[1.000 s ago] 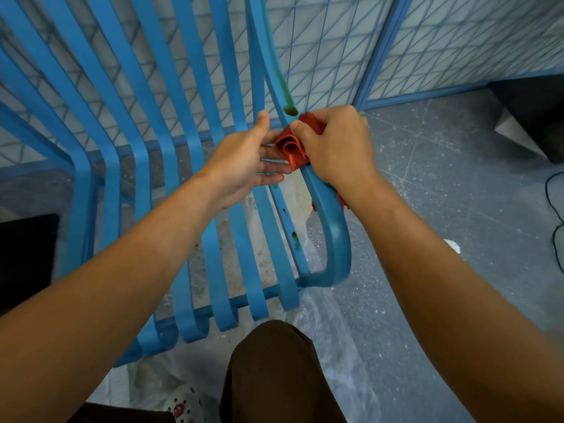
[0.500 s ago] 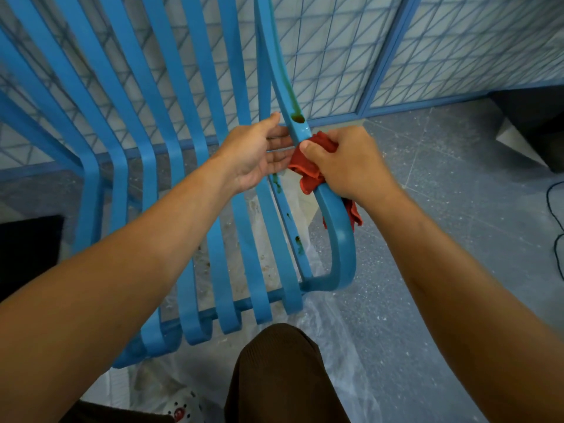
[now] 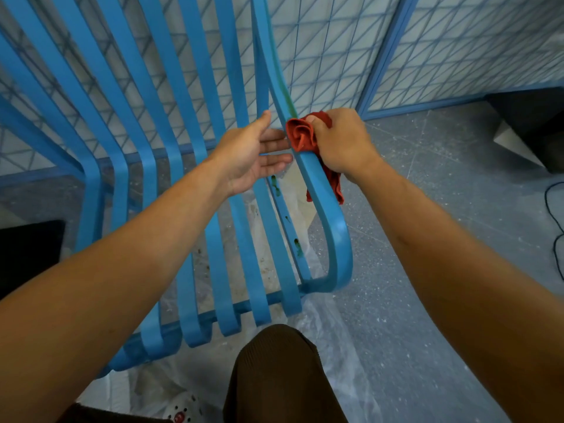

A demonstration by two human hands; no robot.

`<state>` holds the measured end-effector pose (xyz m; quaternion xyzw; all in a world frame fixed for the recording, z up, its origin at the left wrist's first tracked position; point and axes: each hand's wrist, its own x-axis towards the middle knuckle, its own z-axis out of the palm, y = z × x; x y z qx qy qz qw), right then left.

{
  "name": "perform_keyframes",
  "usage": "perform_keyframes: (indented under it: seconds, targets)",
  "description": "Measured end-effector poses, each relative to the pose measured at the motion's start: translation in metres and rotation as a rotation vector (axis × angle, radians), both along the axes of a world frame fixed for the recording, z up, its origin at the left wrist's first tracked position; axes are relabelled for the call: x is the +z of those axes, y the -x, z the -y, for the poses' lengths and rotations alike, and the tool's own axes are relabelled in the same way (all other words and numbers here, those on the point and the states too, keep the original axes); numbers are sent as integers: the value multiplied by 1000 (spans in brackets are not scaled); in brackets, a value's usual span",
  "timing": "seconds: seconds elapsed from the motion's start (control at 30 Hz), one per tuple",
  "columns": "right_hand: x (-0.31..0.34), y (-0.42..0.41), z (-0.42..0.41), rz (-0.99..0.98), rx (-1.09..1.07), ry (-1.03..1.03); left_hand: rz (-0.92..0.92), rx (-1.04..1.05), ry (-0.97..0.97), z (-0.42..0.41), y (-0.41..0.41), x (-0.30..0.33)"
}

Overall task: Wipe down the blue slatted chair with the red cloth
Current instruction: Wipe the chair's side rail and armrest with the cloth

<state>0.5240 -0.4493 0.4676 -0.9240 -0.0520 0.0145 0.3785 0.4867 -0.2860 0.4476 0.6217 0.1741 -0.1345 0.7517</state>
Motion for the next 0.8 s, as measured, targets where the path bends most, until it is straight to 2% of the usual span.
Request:
perform_keyframes:
  seconds: [0.17, 0.43, 0.57, 0.7, 0.8]
  targets:
    - [0, 23, 5, -56, 88, -18, -11, -5, 23, -6, 0, -2]
    - [-5, 24, -16, -106, 91, -9, 81, -40, -74, -11, -6, -4]
    - [-4, 11, -19, -85, 62, 23, 263, 32, -258, -7, -17, -9]
    - [0, -6, -18, -88, -23, -66, 500, 43, -621, -20, -31, -21]
    - [-1, -15, -22, -49, -64, -89, 649, -57, -865, -31, -42, -18]
